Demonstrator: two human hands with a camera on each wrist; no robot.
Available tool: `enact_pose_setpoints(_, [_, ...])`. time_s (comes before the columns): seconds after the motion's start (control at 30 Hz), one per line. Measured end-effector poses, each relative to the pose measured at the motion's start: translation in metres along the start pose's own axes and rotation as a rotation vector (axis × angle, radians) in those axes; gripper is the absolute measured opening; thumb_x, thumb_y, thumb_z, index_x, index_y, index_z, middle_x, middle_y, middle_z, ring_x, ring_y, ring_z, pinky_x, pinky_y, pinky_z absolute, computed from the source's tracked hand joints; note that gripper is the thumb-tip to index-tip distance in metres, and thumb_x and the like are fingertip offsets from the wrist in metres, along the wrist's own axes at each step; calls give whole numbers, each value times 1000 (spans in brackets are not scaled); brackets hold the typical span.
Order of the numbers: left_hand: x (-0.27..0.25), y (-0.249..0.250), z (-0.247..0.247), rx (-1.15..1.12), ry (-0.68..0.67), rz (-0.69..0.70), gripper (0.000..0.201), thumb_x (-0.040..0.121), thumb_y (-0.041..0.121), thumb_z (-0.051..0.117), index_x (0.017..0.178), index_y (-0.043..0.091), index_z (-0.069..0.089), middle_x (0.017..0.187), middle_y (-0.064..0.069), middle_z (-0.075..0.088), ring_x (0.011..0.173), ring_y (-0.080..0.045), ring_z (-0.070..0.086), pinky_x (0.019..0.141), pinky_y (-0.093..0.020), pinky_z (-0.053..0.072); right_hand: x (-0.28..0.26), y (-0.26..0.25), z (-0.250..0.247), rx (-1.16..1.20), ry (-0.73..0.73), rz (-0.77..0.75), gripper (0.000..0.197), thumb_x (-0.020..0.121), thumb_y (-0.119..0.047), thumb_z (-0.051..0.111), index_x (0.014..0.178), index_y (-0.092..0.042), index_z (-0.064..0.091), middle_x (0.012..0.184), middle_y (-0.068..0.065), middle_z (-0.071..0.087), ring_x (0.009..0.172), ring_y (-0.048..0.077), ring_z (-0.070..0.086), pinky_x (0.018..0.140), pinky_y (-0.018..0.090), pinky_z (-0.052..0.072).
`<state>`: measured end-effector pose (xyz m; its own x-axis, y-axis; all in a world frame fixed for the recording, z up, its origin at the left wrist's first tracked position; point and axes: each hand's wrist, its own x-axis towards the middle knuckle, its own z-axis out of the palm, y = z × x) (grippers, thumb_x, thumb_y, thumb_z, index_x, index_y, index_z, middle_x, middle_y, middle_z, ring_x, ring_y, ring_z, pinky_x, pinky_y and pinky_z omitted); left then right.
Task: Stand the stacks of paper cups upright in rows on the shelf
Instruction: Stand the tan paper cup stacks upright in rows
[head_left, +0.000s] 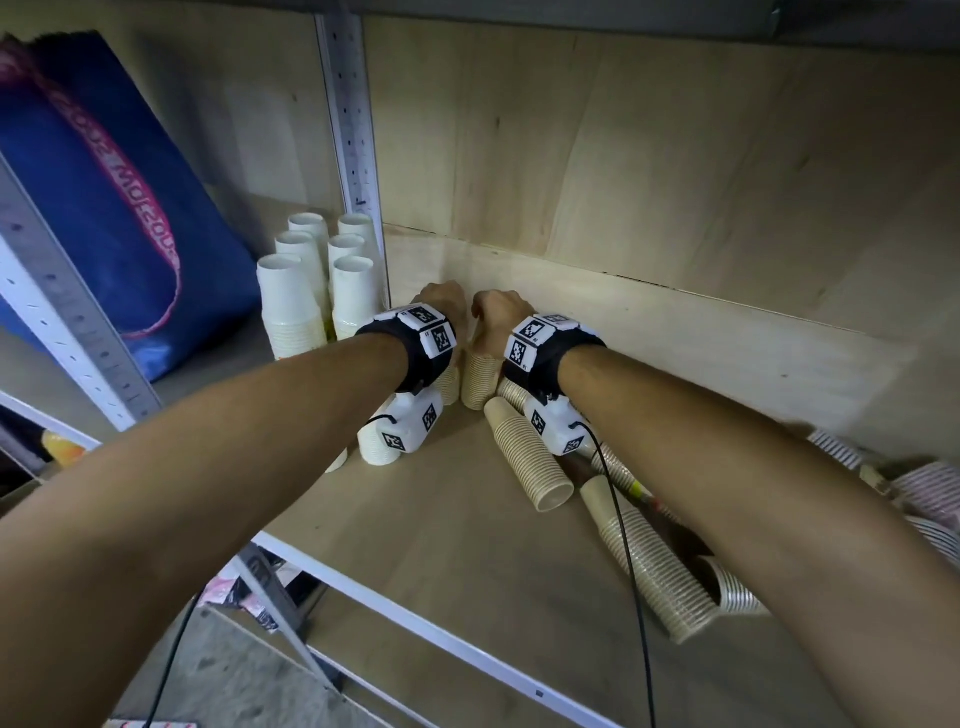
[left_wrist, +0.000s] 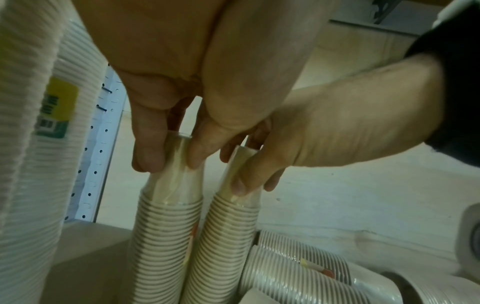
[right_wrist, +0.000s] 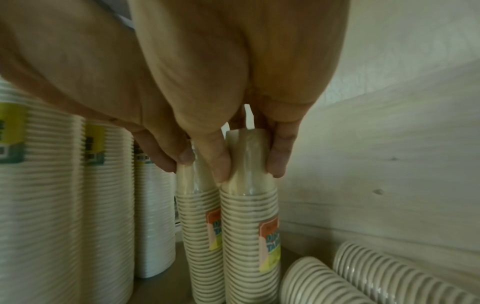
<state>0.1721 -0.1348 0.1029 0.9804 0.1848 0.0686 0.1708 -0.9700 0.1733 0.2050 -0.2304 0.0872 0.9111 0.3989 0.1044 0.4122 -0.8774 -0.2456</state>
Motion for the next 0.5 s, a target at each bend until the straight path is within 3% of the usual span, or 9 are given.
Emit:
enact_pose_setpoints(0.2, [3,1,4,-78,70,-40,29,94,9,54,123,2,53,128,-18,55,113,-33,59,87,-36,49,10,3,-5,47,32,-47,28,81,-14,64,108,-6,64,109,13,65,94,31,63,76,33,53])
enact_pose_setpoints(0.33, [4,2,3,-153,80,-78,28,95,8,53,122,1,52,128,-18,54,115,-33,58,89,-36,48,15,4,-8,31,9,-36,21,83,-12,63,102,-6,67,105,13,67,91,29,64,68,27,45])
enact_pose_setpoints(0.5, [6,-1,8,-202,81,-20,29,93,8,57,120,0,54,123,-19,58,109,-35,60,76,-32,44,20,7,-6,28,37,3,16,86,-18,61,97,-8,65,102,13,65,77,28,56,65,28,41])
